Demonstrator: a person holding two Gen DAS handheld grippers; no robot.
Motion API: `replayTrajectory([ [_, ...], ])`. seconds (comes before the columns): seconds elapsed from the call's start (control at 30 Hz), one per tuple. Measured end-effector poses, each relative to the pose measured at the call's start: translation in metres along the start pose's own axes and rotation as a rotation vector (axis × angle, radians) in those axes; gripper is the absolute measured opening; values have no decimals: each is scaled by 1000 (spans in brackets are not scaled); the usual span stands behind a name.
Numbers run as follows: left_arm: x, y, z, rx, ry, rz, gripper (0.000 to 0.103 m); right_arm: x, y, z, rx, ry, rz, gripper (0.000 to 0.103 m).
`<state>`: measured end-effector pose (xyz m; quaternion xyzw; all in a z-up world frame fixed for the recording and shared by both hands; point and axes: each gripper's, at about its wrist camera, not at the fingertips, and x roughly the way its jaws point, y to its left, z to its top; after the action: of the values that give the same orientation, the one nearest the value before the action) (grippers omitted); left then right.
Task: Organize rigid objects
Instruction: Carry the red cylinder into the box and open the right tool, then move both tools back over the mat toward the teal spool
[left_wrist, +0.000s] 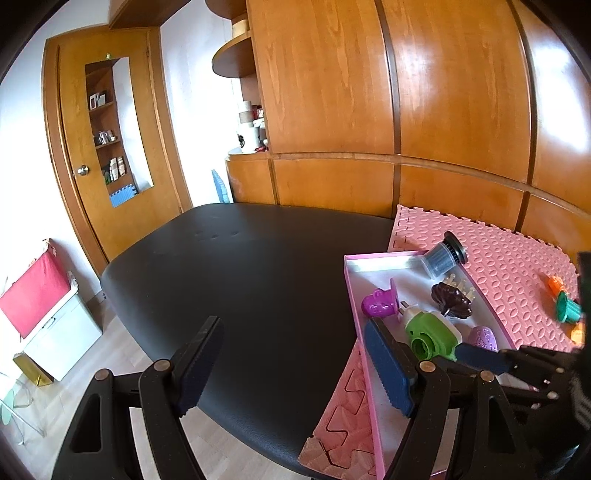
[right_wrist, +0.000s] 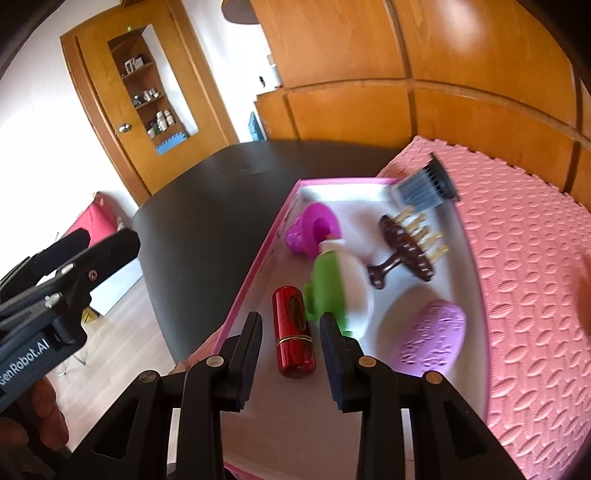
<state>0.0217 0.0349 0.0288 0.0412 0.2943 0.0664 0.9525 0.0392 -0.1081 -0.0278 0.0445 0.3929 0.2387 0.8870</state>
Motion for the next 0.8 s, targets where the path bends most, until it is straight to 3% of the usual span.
replayTrajectory([
  [0.43,-8,-15,1,36,-14,-14,80,-32,-25,6,62,-79,-46,32],
  [0.8,-12,-46,7,107,-29,-81,80,-74,-87,5,126,-108,-202,33],
])
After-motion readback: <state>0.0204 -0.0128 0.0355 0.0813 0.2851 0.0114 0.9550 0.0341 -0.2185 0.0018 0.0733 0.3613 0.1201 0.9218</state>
